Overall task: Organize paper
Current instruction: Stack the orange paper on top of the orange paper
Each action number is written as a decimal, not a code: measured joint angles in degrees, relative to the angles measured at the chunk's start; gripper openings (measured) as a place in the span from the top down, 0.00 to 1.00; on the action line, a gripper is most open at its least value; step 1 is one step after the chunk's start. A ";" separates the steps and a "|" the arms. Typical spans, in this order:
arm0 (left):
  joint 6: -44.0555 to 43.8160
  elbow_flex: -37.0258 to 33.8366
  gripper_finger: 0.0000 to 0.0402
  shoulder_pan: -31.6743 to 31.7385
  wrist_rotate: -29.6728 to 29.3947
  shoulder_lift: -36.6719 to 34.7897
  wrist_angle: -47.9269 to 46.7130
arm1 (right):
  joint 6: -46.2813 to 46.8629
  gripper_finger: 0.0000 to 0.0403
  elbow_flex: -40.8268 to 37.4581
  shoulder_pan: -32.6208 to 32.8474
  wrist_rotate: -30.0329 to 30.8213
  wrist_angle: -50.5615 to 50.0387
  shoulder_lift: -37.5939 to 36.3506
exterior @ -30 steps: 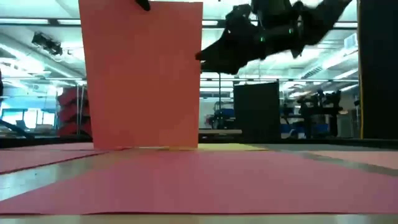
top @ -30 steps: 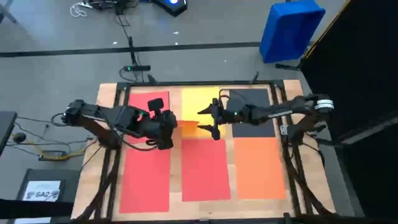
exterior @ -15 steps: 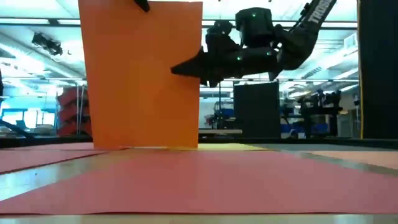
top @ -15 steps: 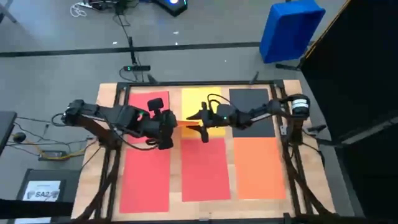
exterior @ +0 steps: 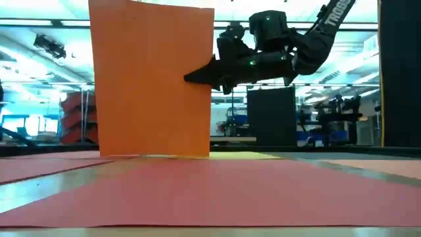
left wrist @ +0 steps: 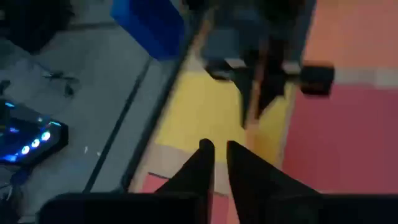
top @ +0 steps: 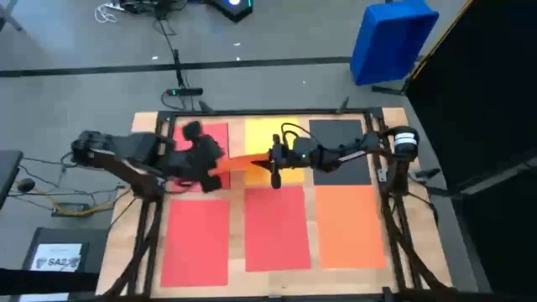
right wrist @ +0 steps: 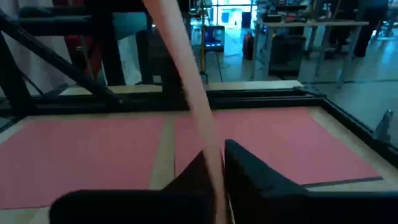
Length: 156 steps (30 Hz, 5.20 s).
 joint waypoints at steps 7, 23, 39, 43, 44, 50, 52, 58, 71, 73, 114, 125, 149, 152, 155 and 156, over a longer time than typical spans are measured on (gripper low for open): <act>-17.52 -16.49 0.80 -12.62 -13.34 -11.82 4.10 | 1.82 1.00 0.00 -0.72 0.03 -0.13 0.00; -31.33 -36.75 0.49 -17.13 5.30 -7.53 10.57 | 10.48 1.00 0.00 -2.51 0.00 -0.08 -0.02; -59.77 -55.26 0.40 -21.17 -13.99 -1.27 17.26 | 11.20 1.00 0.00 -2.49 -1.02 -0.20 -0.04; -62.91 -62.40 0.40 -21.19 -21.58 -1.25 26.73 | 10.91 1.00 0.00 -2.49 -1.61 -0.22 -0.04; -62.67 -63.73 0.40 -21.13 -23.25 -1.25 28.90 | 10.91 1.00 0.00 -2.49 -1.81 -0.22 -0.04; -62.90 -68.68 0.40 -20.44 -29.04 -1.25 31.77 | 10.85 1.00 0.00 -2.49 -2.14 -0.22 -0.07; -62.97 -69.84 0.40 -19.75 -29.25 -1.25 33.04 | 10.78 1.00 0.00 -2.49 -2.16 -0.17 -0.07; -62.24 -72.70 0.40 -18.46 -30.05 -1.25 38.17 | 10.41 1.00 0.00 -2.49 -2.54 -0.13 -0.07; -43.44 -72.97 0.44 -18.39 -28.11 -1.25 53.27 | 10.43 1.00 0.02 -2.49 -2.66 -0.11 -0.07; -39.28 -72.97 0.46 -18.39 -27.54 -1.25 56.75 | 10.43 1.00 0.02 -2.49 -2.97 -0.11 -0.07; 9.85 -62.94 1.00 -13.56 -29.84 -1.60 84.03 | 12.85 1.00 0.28 -1.84 -4.60 -2.40 -10.55; 12.97 -49.28 1.00 -13.50 -21.03 -1.66 84.00 | 16.33 1.00 0.31 5.02 2.32 -34.19 -31.81; -9.57 -46.97 1.00 -2.99 15.70 14.20 104.76 | 47.76 1.00 0.26 33.46 23.66 -69.14 -45.17; -7.08 -44.56 1.00 -2.15 17.55 14.38 104.38 | 49.42 1.00 0.25 35.88 27.49 -70.73 -46.50; -5.16 -41.29 1.00 -1.15 20.26 14.38 102.40 | 50.46 1.00 0.24 37.60 29.84 -71.20 -48.17; -5.05 -40.10 1.00 -0.74 21.51 14.38 101.18 | 50.93 1.00 0.25 38.21 30.56 -71.20 -48.72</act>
